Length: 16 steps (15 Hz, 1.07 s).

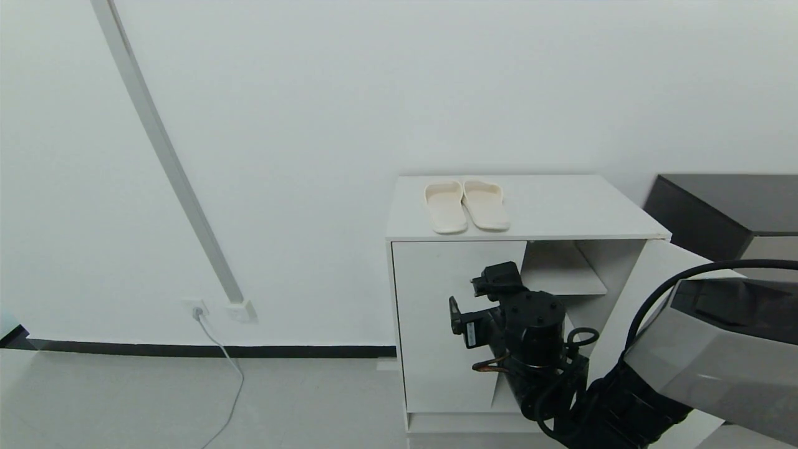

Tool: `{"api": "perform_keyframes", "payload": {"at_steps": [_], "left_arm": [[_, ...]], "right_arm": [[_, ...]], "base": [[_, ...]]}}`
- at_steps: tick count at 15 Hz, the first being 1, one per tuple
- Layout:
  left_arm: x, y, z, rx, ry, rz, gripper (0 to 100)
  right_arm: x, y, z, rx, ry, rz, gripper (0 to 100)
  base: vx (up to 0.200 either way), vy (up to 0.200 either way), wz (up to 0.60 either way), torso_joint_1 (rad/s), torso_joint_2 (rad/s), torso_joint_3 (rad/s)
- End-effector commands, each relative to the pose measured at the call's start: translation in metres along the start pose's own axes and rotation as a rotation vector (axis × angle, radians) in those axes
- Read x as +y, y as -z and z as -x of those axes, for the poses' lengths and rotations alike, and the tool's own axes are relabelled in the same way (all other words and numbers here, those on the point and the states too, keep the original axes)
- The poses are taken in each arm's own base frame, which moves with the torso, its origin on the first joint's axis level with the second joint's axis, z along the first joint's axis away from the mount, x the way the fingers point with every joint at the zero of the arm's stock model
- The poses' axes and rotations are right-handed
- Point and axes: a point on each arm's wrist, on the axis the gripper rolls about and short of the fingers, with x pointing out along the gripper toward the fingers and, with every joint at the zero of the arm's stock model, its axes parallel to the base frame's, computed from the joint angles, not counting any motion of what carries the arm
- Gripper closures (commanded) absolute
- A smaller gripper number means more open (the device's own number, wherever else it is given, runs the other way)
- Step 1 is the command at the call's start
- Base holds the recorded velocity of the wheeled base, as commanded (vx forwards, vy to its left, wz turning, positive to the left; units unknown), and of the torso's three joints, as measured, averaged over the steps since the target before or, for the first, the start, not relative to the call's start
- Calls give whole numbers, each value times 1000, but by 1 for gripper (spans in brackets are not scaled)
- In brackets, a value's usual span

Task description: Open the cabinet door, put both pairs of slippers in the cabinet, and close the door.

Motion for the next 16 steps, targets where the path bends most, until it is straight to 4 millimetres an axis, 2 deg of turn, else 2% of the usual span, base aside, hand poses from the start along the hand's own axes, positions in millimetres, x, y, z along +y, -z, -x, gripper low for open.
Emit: {"api": "perform_keyframes", "payload": {"at_steps": [1, 9, 11, 13, 16], "left_arm": [[0, 0, 0, 0, 0, 1, 100], [0, 0, 0, 0, 0, -2, 100], [0, 0, 0, -1, 2, -4, 100], [0, 0, 0, 0, 0, -9, 100], [0, 0, 0, 0, 2, -7, 100]], "right_arm": [[0, 1, 0, 3, -1, 2, 0], [0, -2, 1, -23, -15, 40, 0], [-2, -19, 5, -73, -44, 38, 0], [-5, -34, 13, -39, -54, 45, 0], [-7, -40, 13, 73, -51, -14, 0]], "base": [[0, 0, 0, 266, -603, -330], [0, 0, 0, 209, -455, -250], [0, 0, 0, 173, -364, -190], [0, 0, 0, 158, -344, -188], [0, 0, 0, 97, -219, -108]]}}
